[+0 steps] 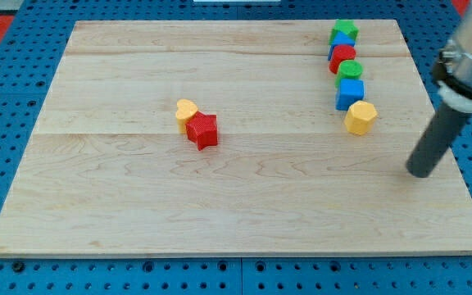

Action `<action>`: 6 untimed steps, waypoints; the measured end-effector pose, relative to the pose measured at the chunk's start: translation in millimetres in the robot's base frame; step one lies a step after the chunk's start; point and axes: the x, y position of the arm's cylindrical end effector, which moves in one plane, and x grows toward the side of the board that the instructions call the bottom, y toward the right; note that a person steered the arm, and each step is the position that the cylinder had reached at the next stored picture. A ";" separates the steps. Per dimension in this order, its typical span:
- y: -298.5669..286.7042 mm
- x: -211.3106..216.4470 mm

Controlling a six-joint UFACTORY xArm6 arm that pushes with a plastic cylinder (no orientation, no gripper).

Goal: Slide the yellow hexagon closer to the yellow heart

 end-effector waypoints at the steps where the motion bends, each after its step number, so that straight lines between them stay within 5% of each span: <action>1: 10.6 -28.7; 3: -15.6 -79.7; 6: -99.0 -86.5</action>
